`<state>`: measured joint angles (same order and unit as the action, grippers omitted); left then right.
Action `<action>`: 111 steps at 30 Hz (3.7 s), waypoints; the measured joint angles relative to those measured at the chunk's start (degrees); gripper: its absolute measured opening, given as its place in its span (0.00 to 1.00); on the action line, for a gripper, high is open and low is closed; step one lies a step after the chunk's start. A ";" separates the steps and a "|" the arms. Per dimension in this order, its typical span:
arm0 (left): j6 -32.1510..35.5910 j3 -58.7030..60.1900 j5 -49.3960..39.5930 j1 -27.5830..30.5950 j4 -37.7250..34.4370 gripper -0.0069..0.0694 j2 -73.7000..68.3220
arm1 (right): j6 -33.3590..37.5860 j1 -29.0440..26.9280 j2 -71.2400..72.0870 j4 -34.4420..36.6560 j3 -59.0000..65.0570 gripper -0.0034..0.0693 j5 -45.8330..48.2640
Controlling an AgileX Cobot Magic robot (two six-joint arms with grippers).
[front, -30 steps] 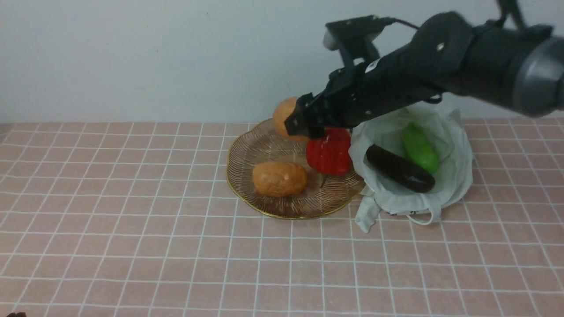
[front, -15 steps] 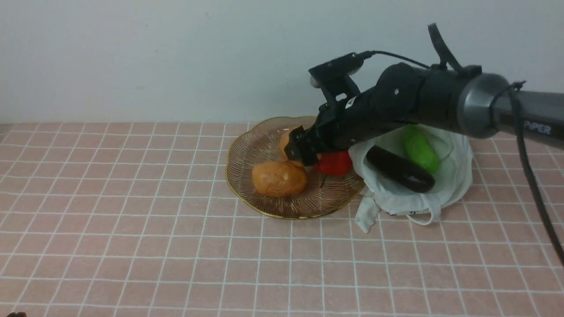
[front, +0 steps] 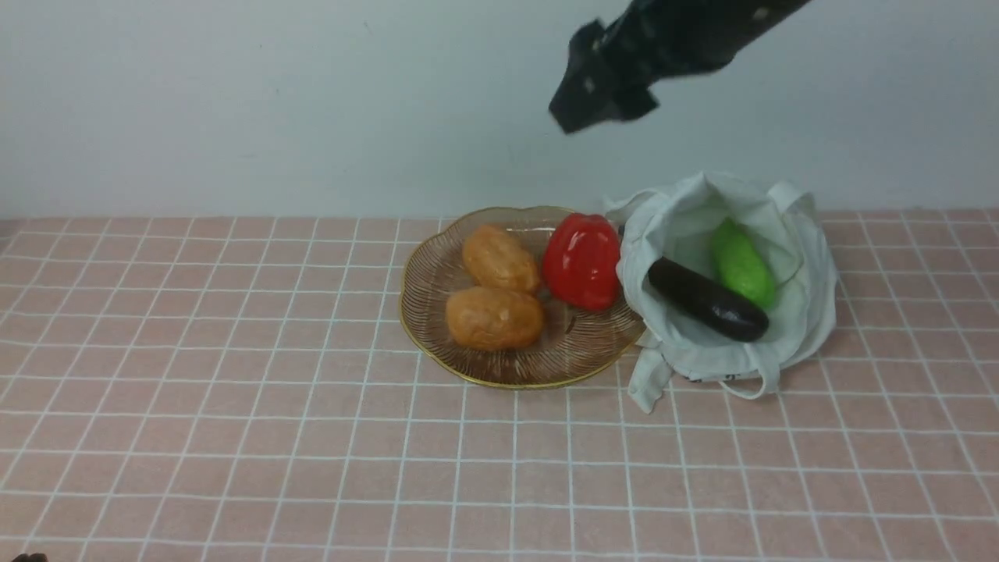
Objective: Take vegetables from bag on pink coffee tablecloth place on plate.
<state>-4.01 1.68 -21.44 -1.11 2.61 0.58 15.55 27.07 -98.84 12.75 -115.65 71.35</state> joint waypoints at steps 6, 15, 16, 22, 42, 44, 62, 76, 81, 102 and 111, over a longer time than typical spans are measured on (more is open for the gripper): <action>0.00 0.00 0.00 0.06 0.00 0.08 0.00 | -10.47 0.00 15.29 -4.59 2.05 0.27 1.03; 0.00 0.00 0.00 0.06 0.00 0.08 0.00 | -9.02 0.00 47.32 -5.31 34.96 0.03 -7.81; 0.00 0.00 0.00 0.06 0.00 0.08 0.00 | -8.92 0.00 51.35 -5.31 43.03 0.03 -14.51; 0.00 0.00 0.00 0.06 0.00 0.08 0.00 | -8.66 0.00 63.91 -5.31 78.59 0.03 -45.06; 0.00 0.00 0.00 0.06 0.00 0.08 0.00 | -8.60 0.00 69.11 -5.26 105.74 0.03 -68.63; 0.00 0.00 0.00 0.06 0.00 0.08 0.00 | -8.60 0.00 69.16 -5.26 105.74 0.03 -68.76; 0.00 0.00 0.00 0.07 0.00 0.08 0.00 | -9.73 -24.13 99.21 -5.48 116.99 0.03 -50.24; 0.00 0.00 0.00 0.07 0.00 0.08 0.00 | -9.73 -23.43 99.48 -6.07 117.01 0.03 -50.26; 0.00 0.00 0.00 0.07 0.00 0.08 0.00 | -9.73 -22.97 99.48 -6.28 117.01 0.03 -50.15; 0.00 0.00 -0.05 0.07 0.00 0.08 0.00 | -9.69 -22.97 99.48 -6.35 117.01 0.03 -50.15; 0.00 0.00 -0.05 0.07 0.00 0.08 0.00 | -9.69 -22.97 99.48 -6.35 117.01 0.03 -50.15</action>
<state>-4.01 1.68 -21.49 -1.04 2.61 0.58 5.87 4.10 0.64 6.39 1.36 21.20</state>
